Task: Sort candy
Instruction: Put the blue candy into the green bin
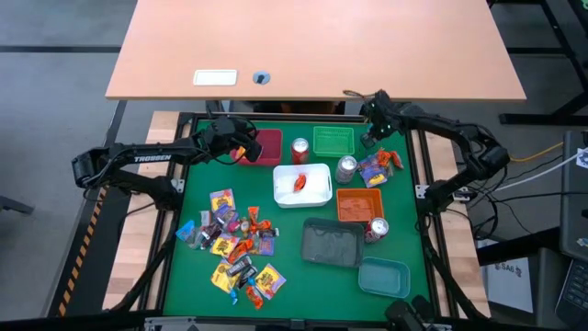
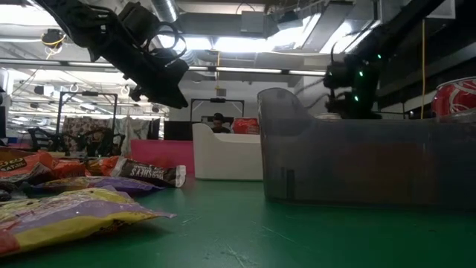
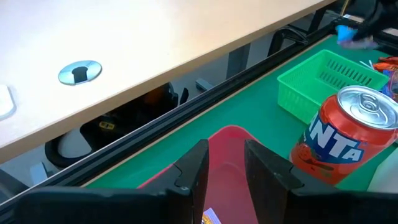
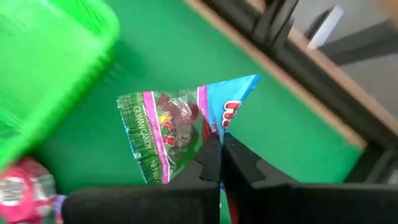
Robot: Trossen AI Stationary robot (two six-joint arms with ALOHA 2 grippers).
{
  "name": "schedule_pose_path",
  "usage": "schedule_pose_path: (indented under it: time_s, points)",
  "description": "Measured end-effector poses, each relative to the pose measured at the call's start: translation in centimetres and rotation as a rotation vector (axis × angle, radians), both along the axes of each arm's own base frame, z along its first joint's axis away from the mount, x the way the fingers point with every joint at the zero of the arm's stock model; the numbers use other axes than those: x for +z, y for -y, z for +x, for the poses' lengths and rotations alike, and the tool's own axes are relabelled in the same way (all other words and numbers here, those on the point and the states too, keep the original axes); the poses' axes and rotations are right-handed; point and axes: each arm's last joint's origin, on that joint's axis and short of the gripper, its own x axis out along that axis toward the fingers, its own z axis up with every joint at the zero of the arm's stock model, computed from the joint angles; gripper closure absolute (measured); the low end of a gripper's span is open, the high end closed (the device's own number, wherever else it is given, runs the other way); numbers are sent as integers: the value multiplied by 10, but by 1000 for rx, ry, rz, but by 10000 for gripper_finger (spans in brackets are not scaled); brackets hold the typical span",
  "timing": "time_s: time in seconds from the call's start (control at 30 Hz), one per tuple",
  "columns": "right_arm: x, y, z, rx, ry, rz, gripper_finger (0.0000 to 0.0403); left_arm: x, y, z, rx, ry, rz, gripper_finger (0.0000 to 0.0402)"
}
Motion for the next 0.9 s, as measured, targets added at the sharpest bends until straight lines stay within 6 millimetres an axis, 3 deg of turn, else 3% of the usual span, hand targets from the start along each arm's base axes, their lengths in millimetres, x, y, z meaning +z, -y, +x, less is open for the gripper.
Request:
schedule_pose_path:
  time_s: [0.27,0.43,0.9]
  points:
    - [48,10,17,97,226,46,400,0,0,0,0,0,0,309]
    - [52,6,27,207,393,125,399,0,0,0,0,0,0,309]
    - [57,-25,70,358,394,15,398,0,5,3,-26,-2,2,309]
